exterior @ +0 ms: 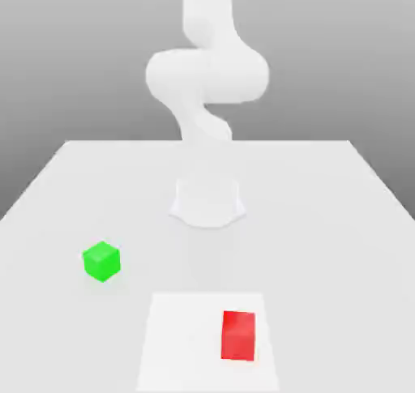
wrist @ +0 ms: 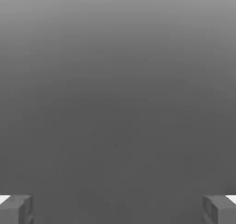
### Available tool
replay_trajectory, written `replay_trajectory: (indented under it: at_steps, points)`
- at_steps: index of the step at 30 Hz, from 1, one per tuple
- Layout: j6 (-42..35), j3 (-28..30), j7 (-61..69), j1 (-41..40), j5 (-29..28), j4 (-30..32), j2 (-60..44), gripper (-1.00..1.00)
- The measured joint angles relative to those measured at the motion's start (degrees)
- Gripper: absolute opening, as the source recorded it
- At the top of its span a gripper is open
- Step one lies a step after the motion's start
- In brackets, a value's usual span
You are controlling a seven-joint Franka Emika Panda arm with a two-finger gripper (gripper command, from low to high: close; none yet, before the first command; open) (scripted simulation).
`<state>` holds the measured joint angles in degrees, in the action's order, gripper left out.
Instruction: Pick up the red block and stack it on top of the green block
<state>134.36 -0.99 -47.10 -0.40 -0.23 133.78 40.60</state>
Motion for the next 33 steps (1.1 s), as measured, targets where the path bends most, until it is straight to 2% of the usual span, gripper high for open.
replay_trajectory:
  at_steps: [21, 27, 28, 33]
  points:
    - [21.7, -5.3, -10.4, 0.0, -1.7, 16.8, -43.9, 0.00]
    - [31.4, -3.3, -12.9, 1.5, -4.4, 16.2, -56.4, 0.00]
    - [32.6, -2.9, -13.3, 1.9, -4.7, 16.0, -57.8, -1.00]
    - [32.6, -2.9, -13.4, 1.9, -4.9, 16.0, -57.8, -1.00]
